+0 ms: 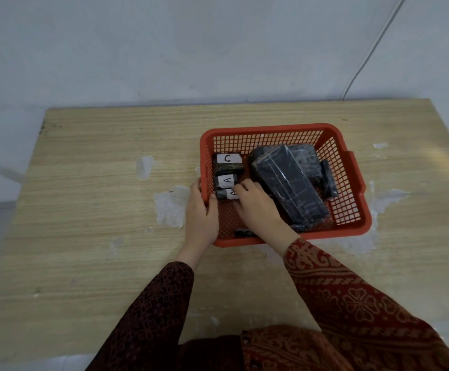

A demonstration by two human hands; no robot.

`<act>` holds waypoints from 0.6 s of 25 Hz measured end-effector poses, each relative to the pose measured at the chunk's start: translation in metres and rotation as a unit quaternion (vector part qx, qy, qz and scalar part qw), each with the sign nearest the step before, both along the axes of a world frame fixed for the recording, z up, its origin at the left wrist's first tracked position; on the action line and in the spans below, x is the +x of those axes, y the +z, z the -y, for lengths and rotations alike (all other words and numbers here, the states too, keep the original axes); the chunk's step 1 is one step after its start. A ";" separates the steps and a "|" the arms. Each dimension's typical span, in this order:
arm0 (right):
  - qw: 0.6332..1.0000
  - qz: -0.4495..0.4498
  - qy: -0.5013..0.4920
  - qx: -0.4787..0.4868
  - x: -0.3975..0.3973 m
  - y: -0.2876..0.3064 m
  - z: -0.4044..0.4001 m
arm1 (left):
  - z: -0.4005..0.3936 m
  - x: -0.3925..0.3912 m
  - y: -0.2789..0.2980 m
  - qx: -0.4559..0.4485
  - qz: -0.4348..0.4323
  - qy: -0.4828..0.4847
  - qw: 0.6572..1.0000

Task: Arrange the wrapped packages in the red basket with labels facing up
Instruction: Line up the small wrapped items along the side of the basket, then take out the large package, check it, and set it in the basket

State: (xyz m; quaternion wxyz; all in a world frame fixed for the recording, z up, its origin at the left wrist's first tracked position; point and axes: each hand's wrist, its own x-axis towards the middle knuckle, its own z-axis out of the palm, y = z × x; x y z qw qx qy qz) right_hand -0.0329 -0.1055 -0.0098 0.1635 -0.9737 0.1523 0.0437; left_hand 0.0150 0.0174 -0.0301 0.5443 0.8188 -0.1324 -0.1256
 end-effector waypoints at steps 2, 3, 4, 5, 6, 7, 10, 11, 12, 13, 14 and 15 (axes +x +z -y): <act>0.995 0.084 0.001 0.048 -0.020 0.014 0.004 | -0.001 -0.002 0.005 0.049 0.085 0.003 0.995; 0.989 0.138 -0.015 0.056 -0.032 0.021 0.009 | 0.000 -0.004 0.009 0.084 0.158 -0.011 0.984; 0.980 0.189 -0.044 0.055 -0.044 0.027 0.018 | 0.004 -0.003 0.013 0.106 0.217 -0.031 0.970; 0.969 0.225 -0.083 0.054 -0.056 0.031 0.029 | 0.012 -0.002 0.019 0.108 0.237 -0.053 0.964; 0.962 0.238 -0.126 0.053 -0.067 0.033 0.043 | 0.022 0.000 0.027 0.094 0.221 -0.073 0.968; 0.958 0.225 -0.171 0.053 -0.077 0.031 0.057 | 0.035 0.003 0.034 0.076 0.182 -0.098 0.975; 0.957 0.095 -0.262 0.082 -0.092 0.019 0.089 | 0.074 0.014 0.042 0.101 0.129 -0.198 0.966; 0.954 0.053 -0.276 0.102 -0.094 0.015 0.093 | 0.085 0.018 0.041 0.124 0.131 -0.229 0.957; 0.950 0.016 -0.287 0.123 -0.095 0.011 0.096 | 0.094 0.020 0.039 0.144 0.127 -0.254 0.948; 0.947 -0.021 -0.289 0.140 -0.094 0.007 0.097 | 0.100 0.021 0.036 0.159 0.121 -0.271 0.942; 0.945 -0.059 -0.287 0.148 -0.092 0.003 0.099 | 0.104 0.021 0.033 0.169 0.116 -0.280 0.938; 0.944 -0.090 -0.281 0.146 -0.091 0.001 0.102 | 0.107 0.021 0.031 0.170 0.115 -0.281 0.938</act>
